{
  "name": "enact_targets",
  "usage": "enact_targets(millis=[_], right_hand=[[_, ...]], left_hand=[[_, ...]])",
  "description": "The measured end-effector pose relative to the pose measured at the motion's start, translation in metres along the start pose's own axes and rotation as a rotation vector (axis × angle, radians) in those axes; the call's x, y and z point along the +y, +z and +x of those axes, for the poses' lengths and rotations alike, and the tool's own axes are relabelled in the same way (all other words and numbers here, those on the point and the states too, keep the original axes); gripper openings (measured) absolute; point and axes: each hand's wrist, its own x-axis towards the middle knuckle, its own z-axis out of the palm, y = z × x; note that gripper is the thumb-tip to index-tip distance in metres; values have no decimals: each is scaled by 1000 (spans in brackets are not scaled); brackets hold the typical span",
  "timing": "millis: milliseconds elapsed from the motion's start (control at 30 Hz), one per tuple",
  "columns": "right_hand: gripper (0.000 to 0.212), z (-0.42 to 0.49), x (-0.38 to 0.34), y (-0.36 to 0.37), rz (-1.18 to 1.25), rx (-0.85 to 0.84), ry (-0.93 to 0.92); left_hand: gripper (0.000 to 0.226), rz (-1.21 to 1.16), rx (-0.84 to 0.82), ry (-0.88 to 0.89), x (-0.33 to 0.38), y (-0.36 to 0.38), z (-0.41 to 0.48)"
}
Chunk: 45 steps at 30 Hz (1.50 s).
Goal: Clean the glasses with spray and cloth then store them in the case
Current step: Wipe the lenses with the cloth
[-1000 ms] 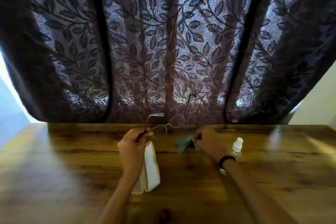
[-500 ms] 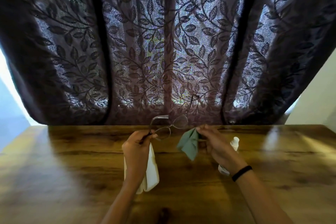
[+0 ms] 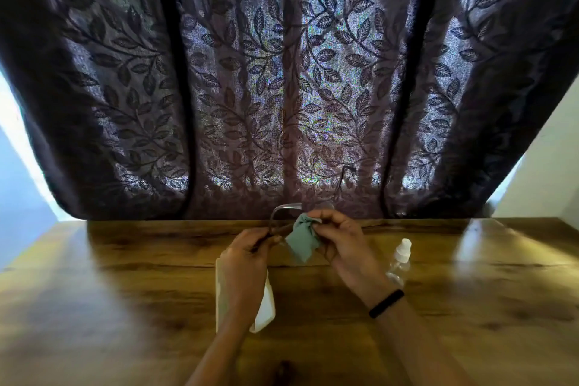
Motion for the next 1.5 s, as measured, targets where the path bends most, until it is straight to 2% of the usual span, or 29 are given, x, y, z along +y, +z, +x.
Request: enact_targets(millis=[200, 333, 433, 600, 700, 900, 1033, 1133, 1300, 1367, 1433, 1500], right_hand=[[23, 0, 11, 10, -651, 136, -428], [19, -4, 20, 7, -1204, 52, -686], [27, -8, 22, 5, -1405, 32, -751], [22, -14, 24, 8, -1297, 54, -790], [30, -13, 33, 8, -1189, 88, -691], [44, -10, 45, 7, -1234, -33, -614], [43, -9, 33, 3, -1360, 68, -790], [55, -10, 28, 0, -1400, 135, -809], [56, -13, 33, 3, -1272, -50, -694], [59, -14, 30, 4, -1250, -85, -679], [65, -14, 27, 3, -1318, -13, -767], [74, -14, 24, 2, -1432, 136, -831]], left_hand=[[31, -15, -15, 12, 2, 0, -2], [36, 4, 17, 31, 5, -1, 0], [44, 22, 27, 38, 7, -3, 0], [35, 34, 27, 33, 7, -2, 0], [31, 17, 13, 6, 3, 1, -1], [30, 75, 21, 26, 7, 0, 0], [22, 29, 22, 9, 8, -1, 1], [25, 25, 31, 12, 11, -1, 4], [47, -39, 40, -26, 21, 6, 6], [46, -68, 39, -49, 23, 8, 4], [38, -83, 28, -49, 24, 8, 3], [30, -90, 36, -32, 26, 8, 5]])
